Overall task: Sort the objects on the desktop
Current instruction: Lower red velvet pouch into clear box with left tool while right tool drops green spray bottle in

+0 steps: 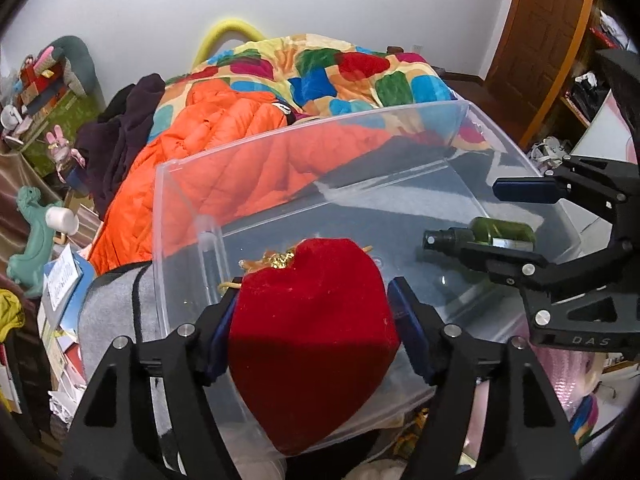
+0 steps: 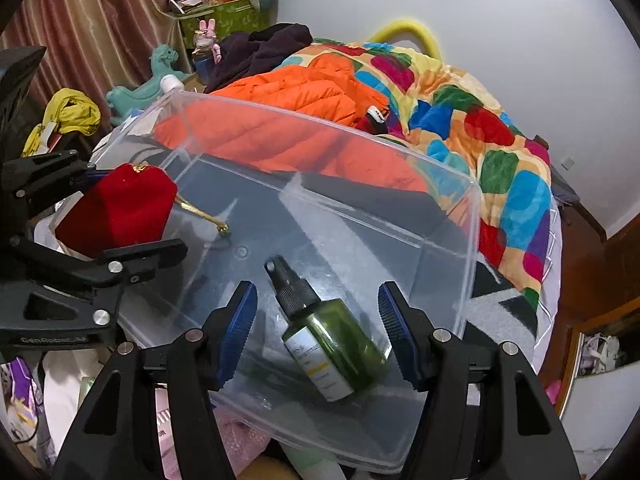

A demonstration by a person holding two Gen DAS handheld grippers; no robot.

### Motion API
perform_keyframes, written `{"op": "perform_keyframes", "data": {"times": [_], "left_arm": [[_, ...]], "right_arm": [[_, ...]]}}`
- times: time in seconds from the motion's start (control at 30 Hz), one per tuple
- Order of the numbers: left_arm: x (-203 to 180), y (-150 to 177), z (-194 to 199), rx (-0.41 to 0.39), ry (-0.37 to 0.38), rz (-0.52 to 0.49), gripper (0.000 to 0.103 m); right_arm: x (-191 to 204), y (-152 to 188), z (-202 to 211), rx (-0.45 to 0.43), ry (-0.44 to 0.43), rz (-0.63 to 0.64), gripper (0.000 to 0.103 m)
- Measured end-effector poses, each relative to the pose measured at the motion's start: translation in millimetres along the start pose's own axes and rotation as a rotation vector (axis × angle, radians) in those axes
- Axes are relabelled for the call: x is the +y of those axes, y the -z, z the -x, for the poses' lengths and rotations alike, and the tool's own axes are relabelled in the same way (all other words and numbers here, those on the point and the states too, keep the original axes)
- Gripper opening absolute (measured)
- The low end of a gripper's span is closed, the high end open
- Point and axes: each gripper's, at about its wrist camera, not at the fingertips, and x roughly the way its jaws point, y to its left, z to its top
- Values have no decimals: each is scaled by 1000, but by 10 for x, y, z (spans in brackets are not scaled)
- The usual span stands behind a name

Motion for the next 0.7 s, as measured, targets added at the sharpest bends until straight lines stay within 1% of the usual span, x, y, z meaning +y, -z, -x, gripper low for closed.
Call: {"op": "perform_keyframes", "data": {"times": [0.17, 0.27, 0.37, 0.4, 0.47, 0.53, 0.57, 0.63, 0.7], "left_arm": [[59, 7, 58, 11, 48, 32, 72], [72, 8, 100, 20, 77, 45, 76], [82, 8, 134, 23, 83, 53, 76], [89, 6, 147, 20, 80, 57, 76], [125, -6, 188, 6, 79, 77, 77], [190, -21, 245, -1, 113, 110, 80], [215, -26, 263, -3, 128, 125, 84], [268, -28, 326, -13, 153, 156, 85], [296, -30, 401, -28, 139, 166, 85]], "right_arm": [[-5, 27, 90, -11, 1, 6, 60], [8, 42, 169, -24, 9, 13, 60], [2, 43, 249, -43, 12, 12, 63], [4, 47, 288, -53, 13, 10, 64], [-6, 60, 366, -73, 13, -2, 70], [-17, 71, 430, -88, 6, -13, 71], [-18, 78, 462, -92, 3, -18, 71], [-32, 99, 526, -102, 0, -25, 71], [-44, 121, 595, -115, 2, -32, 71]]}}
